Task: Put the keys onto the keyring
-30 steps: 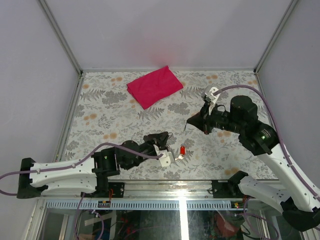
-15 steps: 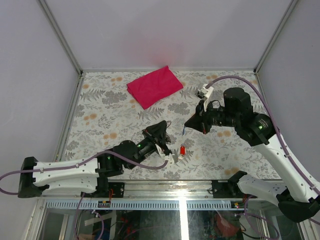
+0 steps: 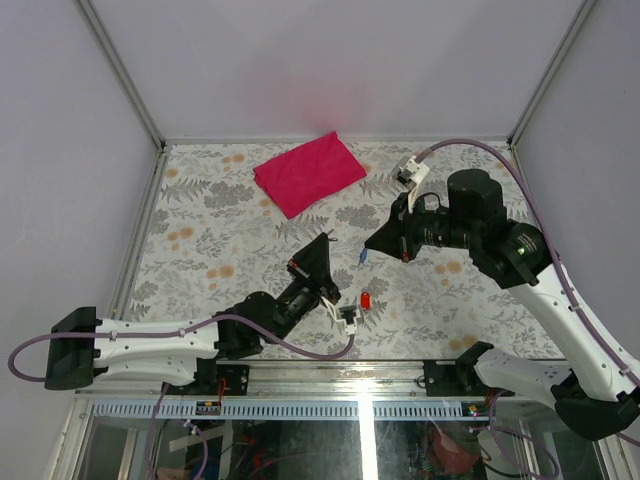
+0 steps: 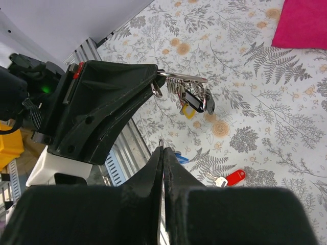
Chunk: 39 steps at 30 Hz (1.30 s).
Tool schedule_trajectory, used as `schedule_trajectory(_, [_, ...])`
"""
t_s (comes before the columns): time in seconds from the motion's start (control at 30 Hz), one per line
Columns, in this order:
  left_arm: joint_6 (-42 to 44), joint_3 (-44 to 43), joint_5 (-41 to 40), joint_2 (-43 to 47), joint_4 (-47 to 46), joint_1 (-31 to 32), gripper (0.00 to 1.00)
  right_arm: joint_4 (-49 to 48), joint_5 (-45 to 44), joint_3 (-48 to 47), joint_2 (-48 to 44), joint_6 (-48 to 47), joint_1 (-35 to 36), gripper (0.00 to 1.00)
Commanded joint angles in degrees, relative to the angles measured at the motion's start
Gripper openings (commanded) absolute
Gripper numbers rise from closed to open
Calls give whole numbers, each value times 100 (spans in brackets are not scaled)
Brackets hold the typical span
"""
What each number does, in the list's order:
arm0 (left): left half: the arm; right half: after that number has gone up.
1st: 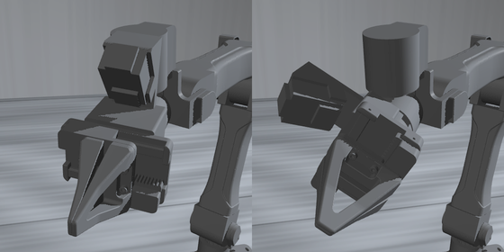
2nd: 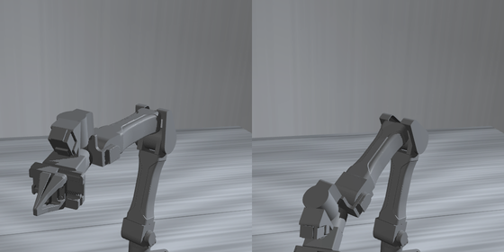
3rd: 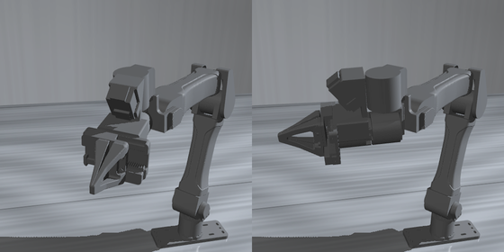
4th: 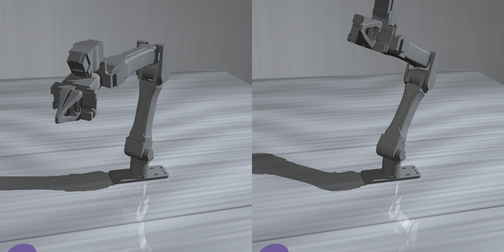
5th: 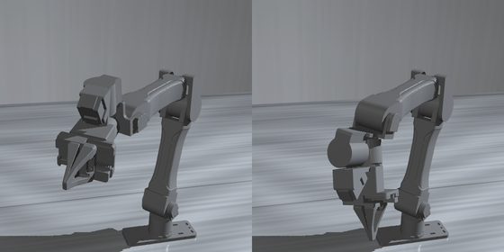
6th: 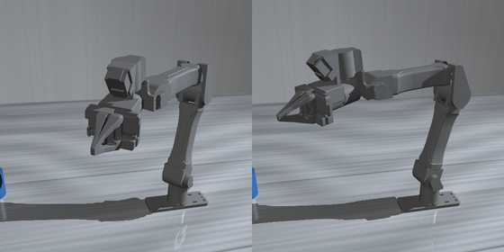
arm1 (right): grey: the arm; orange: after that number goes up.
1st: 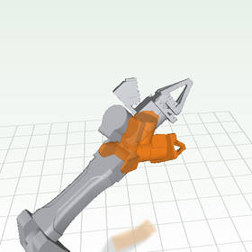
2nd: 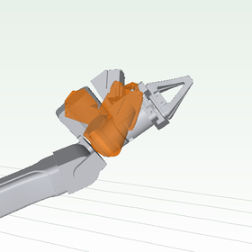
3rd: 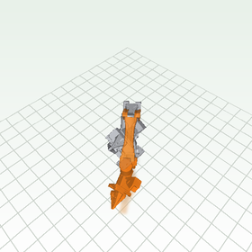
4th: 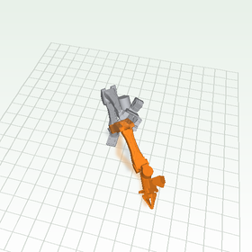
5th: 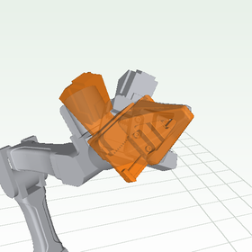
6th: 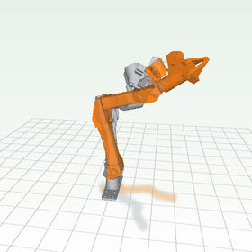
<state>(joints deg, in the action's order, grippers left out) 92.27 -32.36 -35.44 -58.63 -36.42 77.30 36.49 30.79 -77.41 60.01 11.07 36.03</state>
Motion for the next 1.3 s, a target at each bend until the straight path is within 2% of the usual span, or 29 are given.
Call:
schedule_trajectory(0.0, [761, 27, -255, -33, -1128, 53, 0, -391, -147, -256, 84, 368, 221, 0])
schedule_trajectory(0.23, [1110, 80, -365, -185, -1288, 105, 0, -585, -650, -428, 275, 641, 653, 0])
schedule_trajectory(0.7, [1297, 120, -472, -227, -1244, 185, 0, -589, -1038, -803, 744, 1283, 890, 0])
schedule_trajectory(1.27, [1554, 89, -561, -385, -1415, 232, 0, -148, -1558, -1110, 1026, 1479, 1055, 0])
